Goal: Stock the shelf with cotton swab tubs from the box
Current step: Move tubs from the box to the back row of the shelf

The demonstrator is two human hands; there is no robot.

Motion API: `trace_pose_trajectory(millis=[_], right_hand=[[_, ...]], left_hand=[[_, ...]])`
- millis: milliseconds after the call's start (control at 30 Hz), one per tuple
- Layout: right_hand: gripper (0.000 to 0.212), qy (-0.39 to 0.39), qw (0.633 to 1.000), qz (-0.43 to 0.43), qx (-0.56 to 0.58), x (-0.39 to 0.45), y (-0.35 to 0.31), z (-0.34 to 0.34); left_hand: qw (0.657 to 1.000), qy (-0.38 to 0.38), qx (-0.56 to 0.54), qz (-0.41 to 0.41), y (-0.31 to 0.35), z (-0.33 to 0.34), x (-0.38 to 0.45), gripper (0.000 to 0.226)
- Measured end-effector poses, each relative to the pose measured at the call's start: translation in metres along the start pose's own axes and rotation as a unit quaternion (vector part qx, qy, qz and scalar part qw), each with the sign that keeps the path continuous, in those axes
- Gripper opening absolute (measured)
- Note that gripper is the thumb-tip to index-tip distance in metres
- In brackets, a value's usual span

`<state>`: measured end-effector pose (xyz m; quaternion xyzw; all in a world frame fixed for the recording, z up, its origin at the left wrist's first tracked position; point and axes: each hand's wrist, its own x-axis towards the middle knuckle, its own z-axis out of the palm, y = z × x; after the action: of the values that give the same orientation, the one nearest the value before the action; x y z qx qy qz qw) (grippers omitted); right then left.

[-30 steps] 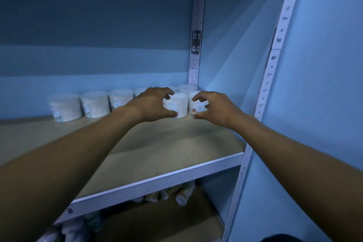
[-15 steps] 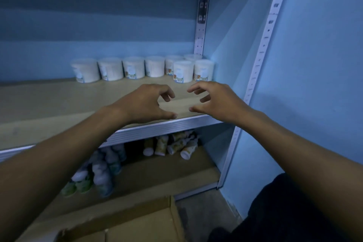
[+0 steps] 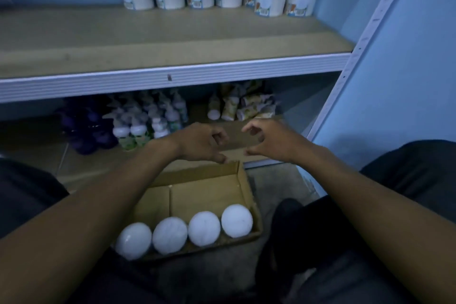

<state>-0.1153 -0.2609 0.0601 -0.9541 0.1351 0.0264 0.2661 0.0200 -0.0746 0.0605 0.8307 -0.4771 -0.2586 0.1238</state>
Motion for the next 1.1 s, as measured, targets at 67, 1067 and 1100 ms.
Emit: trace_pose_trajectory(millis=[67,1067,1100], right_hand=[[0.055,-0.065,0.998,0.009,0.025,-0.010,-0.002,0.052],[0.084,-0.278,0.945,0.083,-0.153,-0.007,0.025,0.223],[0.083,-0.280,0.942,0.083,-0.163,-0.007,0.026,0.225]], left_hand=[[0.997,-0.058,-0.020,-0.043,-0.025,0.046,-0.014,0.075],[0.976,-0.185,-0.007,-0.117,-0.084,0.197,0.007,0.085],[0.976,-0.184,-0.007,-0.115,-0.084,0.200,0.007,0.083]])
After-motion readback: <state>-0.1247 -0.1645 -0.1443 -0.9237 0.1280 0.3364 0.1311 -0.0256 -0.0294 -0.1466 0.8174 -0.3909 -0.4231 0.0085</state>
